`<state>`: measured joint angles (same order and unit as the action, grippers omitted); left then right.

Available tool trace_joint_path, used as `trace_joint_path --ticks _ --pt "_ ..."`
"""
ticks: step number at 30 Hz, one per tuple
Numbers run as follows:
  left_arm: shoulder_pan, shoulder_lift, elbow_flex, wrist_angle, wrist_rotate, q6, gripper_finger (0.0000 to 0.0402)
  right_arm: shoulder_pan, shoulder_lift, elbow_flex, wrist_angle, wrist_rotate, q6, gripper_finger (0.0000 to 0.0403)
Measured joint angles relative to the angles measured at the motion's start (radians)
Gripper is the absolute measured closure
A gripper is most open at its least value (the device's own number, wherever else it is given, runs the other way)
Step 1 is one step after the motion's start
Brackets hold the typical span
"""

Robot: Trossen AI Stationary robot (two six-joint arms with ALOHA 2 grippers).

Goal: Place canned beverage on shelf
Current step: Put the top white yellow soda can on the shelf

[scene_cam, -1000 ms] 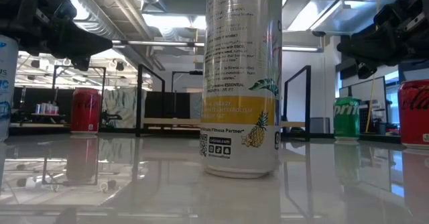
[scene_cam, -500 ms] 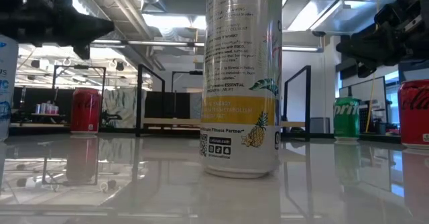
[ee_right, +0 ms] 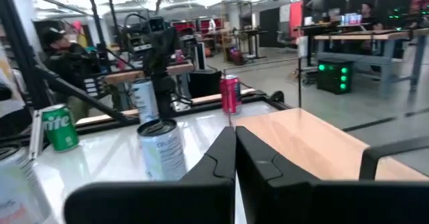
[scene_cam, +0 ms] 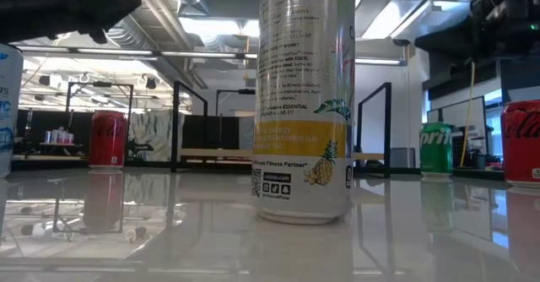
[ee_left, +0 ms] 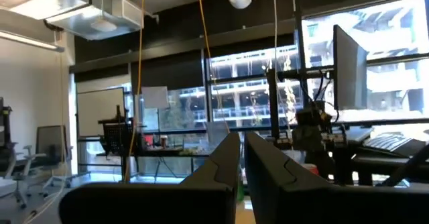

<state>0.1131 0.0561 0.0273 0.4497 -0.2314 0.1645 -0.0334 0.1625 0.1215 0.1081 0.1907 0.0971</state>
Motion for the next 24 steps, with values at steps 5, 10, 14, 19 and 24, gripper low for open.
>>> trace_joint_path --ticks 5,10,14,19,24 --pt "0.000 0.080 0.000 0.012 -0.022 -0.012 0.0384 0.000 0.198 0.111 -0.002 0.044 -0.001 0.0400" --pt "0.000 0.141 0.000 0.062 -0.046 -0.016 0.0384 0.000 0.422 0.266 -0.005 0.041 -0.040 0.0400" --pt "0.000 0.181 0.000 0.067 -0.046 -0.021 0.0384 0.000 0.601 0.398 -0.012 0.001 -0.057 0.0400" --pt "0.000 0.183 0.000 0.100 -0.037 -0.021 0.0384 0.000 0.775 0.554 -0.008 -0.078 -0.056 0.0400" --pt "0.000 0.182 0.000 0.123 0.015 -0.021 0.0384 0.000 0.913 0.688 -0.002 -0.096 -0.052 0.0399"
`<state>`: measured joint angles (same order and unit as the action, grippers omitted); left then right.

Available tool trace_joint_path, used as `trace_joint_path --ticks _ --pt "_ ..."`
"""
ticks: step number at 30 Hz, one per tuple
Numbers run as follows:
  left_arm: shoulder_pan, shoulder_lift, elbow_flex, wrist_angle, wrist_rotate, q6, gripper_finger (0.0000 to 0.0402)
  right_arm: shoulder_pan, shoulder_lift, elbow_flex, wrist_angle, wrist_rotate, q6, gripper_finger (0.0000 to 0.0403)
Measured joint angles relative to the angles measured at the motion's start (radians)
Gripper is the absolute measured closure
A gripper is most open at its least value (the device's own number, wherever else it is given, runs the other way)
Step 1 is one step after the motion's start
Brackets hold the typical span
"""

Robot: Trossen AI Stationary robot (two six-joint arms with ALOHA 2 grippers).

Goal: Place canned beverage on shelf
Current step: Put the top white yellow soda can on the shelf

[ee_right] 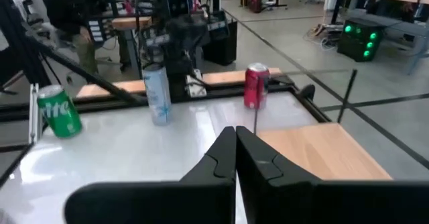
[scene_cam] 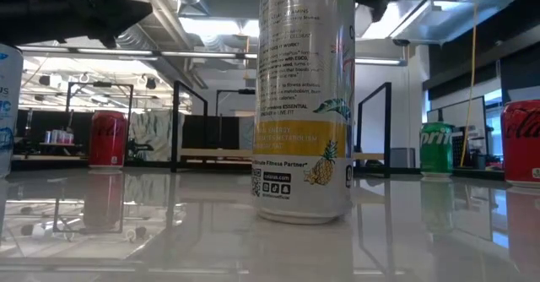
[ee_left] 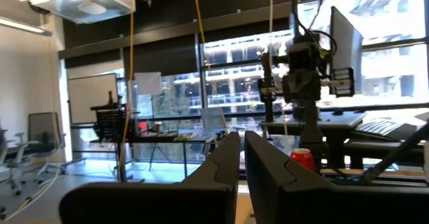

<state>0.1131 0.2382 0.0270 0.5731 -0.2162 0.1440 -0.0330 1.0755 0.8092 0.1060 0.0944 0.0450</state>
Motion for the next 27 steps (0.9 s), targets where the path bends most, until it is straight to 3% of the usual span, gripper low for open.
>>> trace_joint_path --ticks 5,11,15,19,22,27 --pt "0.000 0.000 0.000 0.004 -0.002 0.036 0.0384 0.001 0.116 0.083 -0.013 -0.038 0.000 0.0348" --pt "0.000 0.000 0.000 0.004 -0.002 0.084 0.0384 0.001 0.203 0.135 -0.045 -0.118 -0.073 0.0203" --pt "0.000 0.000 0.000 0.004 -0.002 0.071 0.0384 0.019 0.230 0.170 -0.139 -0.111 -0.073 0.0102" --pt "0.000 0.000 0.000 -0.014 -0.002 0.068 0.0384 0.034 0.251 0.178 -0.160 -0.104 -0.077 0.0025" --pt "0.000 0.000 0.000 -0.022 -0.001 0.067 0.0384 0.034 0.264 0.179 -0.160 -0.081 -0.078 0.0009" --pt "0.000 0.000 0.000 -0.025 -0.003 0.042 0.0384 0.032 0.283 0.179 -0.165 -0.067 -0.078 0.0036"
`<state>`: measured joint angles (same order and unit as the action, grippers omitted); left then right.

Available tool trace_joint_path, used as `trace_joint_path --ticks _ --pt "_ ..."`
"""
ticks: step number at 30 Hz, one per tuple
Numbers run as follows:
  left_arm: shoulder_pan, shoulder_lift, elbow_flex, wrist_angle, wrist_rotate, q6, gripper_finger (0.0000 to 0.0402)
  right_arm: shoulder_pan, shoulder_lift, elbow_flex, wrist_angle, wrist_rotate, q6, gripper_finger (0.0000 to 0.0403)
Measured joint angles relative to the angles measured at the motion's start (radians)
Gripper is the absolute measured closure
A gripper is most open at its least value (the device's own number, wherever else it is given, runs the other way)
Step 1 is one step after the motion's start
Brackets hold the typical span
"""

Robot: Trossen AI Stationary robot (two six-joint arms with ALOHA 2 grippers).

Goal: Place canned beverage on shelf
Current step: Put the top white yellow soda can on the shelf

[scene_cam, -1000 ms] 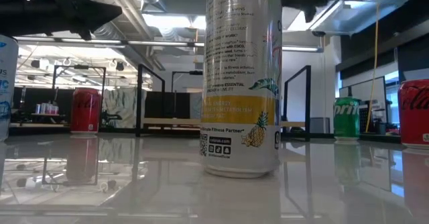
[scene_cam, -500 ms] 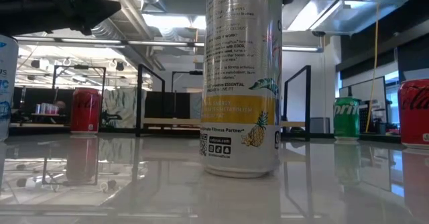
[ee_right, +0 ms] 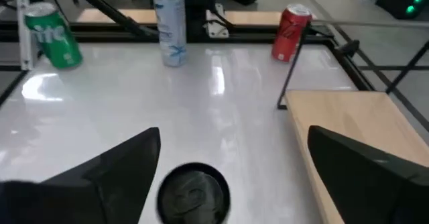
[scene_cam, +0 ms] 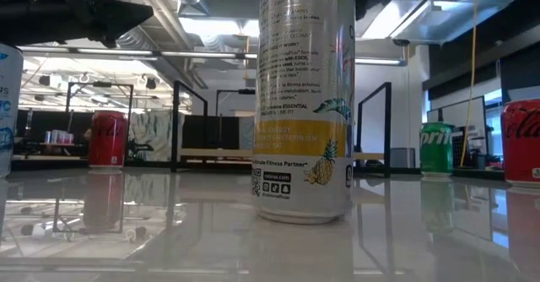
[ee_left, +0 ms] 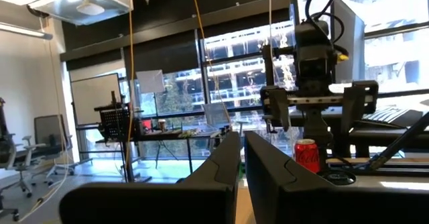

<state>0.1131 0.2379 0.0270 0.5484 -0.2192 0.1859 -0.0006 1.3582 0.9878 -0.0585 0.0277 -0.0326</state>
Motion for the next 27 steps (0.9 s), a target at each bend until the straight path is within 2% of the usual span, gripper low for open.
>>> trace_joint_path --ticks 6,15,22,27 --pt "0.000 0.000 0.000 -0.001 -0.004 0.000 0.0384 0.001 0.043 0.001 0.024 -0.029 0.006 0.0054" --pt "0.000 0.000 0.000 -0.002 -0.004 0.000 0.0384 0.001 0.153 0.000 0.030 -0.039 0.028 0.0056" --pt "0.000 0.000 0.000 -0.002 -0.004 0.000 0.0384 0.001 0.164 0.001 0.005 -0.041 0.031 0.0056" --pt "0.000 0.000 0.000 -0.002 -0.004 0.000 0.0384 0.001 0.167 -0.001 -0.021 -0.088 0.035 0.0056"
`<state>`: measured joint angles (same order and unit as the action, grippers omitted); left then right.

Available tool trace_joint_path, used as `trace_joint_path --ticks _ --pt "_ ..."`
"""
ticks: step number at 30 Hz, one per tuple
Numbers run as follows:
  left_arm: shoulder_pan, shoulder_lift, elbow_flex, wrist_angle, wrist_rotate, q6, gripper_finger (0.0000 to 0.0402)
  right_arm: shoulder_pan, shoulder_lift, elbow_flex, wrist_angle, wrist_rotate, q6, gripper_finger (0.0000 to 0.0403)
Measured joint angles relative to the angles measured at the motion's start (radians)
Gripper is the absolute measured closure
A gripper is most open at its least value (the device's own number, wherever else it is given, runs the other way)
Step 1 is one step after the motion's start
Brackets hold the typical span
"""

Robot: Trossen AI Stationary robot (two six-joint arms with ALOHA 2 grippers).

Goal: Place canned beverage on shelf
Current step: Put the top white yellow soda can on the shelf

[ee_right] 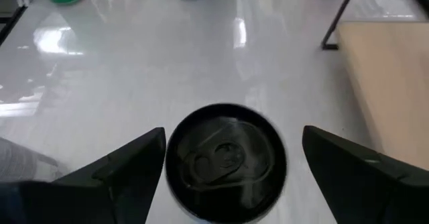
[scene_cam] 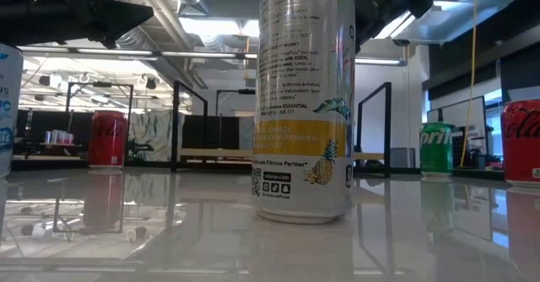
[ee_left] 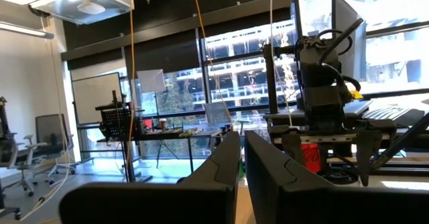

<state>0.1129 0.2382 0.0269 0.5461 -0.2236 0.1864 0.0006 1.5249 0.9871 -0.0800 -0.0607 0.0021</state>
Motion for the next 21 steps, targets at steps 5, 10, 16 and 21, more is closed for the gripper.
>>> trace_joint_path --ticks 5,10,16,21 --pt "0.000 0.000 0.000 0.000 0.000 0.000 0.0384 0.000 0.000 0.000 -0.001 -0.001 0.000 0.0056" --pt "0.000 0.000 0.000 0.000 0.000 0.000 0.0384 0.000 0.026 0.000 -0.011 -0.001 0.000 0.0056" --pt "0.000 0.000 0.000 -0.007 -0.002 0.000 0.0384 0.000 0.044 0.000 0.012 0.010 0.001 0.0067" --pt "0.000 0.000 0.000 -0.008 -0.003 0.000 0.0384 0.000 0.045 0.000 0.003 0.018 0.002 0.0141"
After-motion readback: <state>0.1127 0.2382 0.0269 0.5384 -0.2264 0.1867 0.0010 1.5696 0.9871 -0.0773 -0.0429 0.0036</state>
